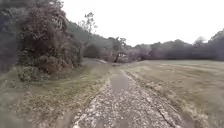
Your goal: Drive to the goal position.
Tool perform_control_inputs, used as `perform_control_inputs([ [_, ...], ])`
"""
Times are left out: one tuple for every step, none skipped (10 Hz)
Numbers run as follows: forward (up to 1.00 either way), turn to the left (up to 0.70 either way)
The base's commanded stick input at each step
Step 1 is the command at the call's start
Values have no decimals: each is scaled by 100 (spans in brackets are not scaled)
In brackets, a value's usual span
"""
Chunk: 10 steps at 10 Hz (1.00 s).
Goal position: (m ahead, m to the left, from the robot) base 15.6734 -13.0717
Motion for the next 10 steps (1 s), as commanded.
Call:
perform_control_inputs([
  [60,0],
  [60,0],
  [60,0],
  [60,0],
  [60,0],
  [60,0],
  [60,0],
  [60,-1],
  [60,-6],
  [60,-11],
])
